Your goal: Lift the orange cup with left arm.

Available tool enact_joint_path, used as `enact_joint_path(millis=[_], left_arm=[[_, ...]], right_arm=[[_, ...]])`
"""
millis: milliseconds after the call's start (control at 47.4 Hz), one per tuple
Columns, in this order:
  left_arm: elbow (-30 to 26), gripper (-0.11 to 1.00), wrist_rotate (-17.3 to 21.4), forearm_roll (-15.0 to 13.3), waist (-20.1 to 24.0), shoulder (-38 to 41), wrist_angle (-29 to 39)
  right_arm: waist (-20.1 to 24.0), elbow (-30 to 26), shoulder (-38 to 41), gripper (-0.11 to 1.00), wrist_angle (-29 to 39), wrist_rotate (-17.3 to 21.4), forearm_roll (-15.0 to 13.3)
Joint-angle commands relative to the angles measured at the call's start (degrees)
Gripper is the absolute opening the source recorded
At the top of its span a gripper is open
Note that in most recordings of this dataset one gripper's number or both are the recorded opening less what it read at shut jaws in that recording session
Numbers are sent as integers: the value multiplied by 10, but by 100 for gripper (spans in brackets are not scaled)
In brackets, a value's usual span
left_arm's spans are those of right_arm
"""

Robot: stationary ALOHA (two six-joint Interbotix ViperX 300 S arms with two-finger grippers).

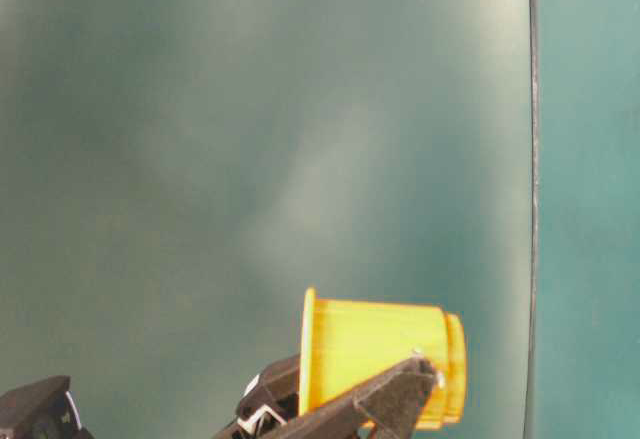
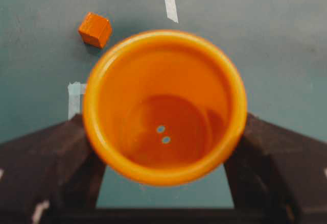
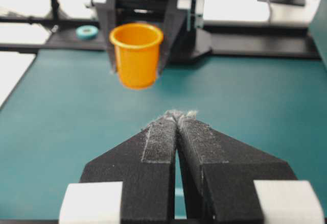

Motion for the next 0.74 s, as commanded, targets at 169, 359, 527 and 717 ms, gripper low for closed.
enact_joint_path(millis=[169, 359, 527, 717], left_arm=[[-15, 64, 0, 1, 1, -11, -4], [-15, 64, 0, 1, 0, -11, -4], [-15, 64, 0, 1, 0, -11, -4], [-15, 64, 0, 1, 0, -11, -4]], right_arm=[[0, -18, 2, 0, -2, 0, 0], [0, -18, 2, 0, -2, 0, 0], [0, -18, 2, 0, -2, 0, 1], [1, -18, 1, 0, -2, 0, 1]])
